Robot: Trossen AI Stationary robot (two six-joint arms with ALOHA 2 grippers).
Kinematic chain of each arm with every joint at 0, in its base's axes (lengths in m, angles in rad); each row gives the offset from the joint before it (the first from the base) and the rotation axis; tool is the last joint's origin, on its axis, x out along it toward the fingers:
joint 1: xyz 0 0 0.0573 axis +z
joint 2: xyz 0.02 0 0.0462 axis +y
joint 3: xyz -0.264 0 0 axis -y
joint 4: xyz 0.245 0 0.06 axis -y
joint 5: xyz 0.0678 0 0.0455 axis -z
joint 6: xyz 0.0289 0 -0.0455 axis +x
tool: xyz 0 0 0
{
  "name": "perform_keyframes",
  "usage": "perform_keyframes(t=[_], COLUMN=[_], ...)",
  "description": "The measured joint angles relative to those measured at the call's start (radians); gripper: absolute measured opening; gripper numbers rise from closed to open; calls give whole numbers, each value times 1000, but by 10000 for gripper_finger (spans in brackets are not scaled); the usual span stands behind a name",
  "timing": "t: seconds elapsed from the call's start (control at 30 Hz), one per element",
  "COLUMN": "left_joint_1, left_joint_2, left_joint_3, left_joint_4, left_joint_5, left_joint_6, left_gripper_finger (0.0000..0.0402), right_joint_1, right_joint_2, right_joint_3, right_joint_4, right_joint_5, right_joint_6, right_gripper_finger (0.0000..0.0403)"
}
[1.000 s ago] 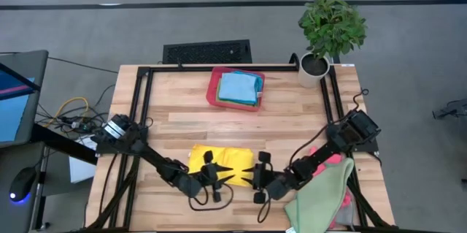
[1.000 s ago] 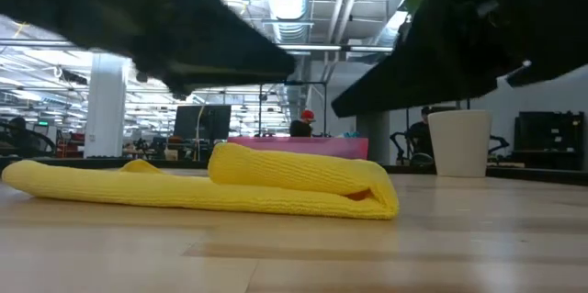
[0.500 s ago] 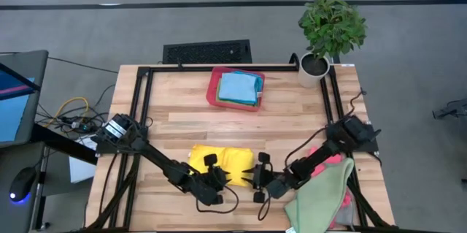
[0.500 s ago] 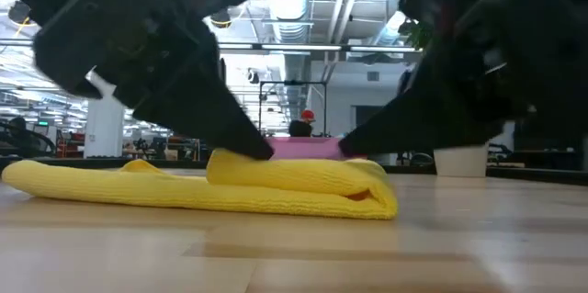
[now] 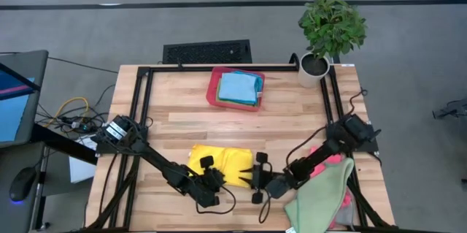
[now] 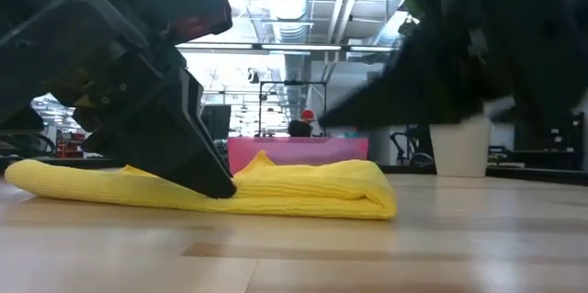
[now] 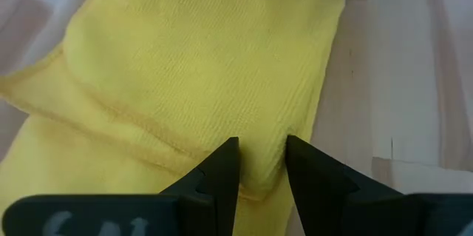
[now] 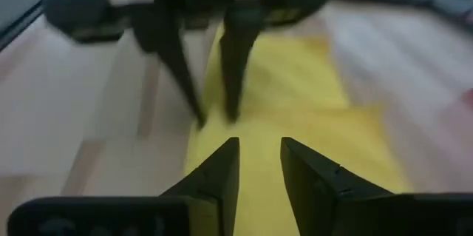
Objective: Fold microfiber towels
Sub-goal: Fold the yellow microfiber cloth
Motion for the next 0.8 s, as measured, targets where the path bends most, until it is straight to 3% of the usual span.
perform_keyframes(t=[0.17,0.33,0.5,0.67,0.8], left_joint_1=[0,-3,-16,-19,-19], left_joint_2=[8,8,8,8,8], left_joint_3=[0,0,0,0,0], left_joint_4=[-1,-9,-24,-25,-24], left_joint_5=[7,6,-1,-1,-1], left_joint_6=[-9,-27,-35,-40,-42], left_gripper_finger=[105,105,105,105,105], right_joint_1=[-65,-151,-222,-236,-218], right_joint_2=[-27,31,101,182,146], right_joint_3=[0,-2,0,3,-1], right_joint_4=[0,43,90,161,124], right_joint_5=[20,-12,-120,-154,-153], right_joint_6=[-91,-95,-45,12,-14], right_gripper_finger=[122,123,122,121,121])
